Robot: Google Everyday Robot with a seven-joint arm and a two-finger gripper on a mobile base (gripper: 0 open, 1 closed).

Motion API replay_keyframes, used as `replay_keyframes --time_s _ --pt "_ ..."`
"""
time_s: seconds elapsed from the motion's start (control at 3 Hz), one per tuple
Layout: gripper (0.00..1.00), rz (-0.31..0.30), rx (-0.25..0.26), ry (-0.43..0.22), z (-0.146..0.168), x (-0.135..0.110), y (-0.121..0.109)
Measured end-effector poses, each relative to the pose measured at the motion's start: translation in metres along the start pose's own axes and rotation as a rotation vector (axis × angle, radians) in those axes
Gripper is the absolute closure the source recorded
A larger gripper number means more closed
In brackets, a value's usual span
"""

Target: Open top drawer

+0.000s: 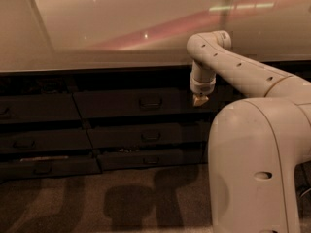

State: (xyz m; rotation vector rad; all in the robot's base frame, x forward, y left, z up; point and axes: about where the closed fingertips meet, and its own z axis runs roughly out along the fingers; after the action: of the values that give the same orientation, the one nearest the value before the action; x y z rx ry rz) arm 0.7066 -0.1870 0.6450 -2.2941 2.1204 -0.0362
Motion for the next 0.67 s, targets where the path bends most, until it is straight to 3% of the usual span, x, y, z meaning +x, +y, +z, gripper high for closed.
replay_keyframes --time_s 0.67 --pt "1.00 0.000 0.000 0.000 -0.0052 0.0001 -0.0003"
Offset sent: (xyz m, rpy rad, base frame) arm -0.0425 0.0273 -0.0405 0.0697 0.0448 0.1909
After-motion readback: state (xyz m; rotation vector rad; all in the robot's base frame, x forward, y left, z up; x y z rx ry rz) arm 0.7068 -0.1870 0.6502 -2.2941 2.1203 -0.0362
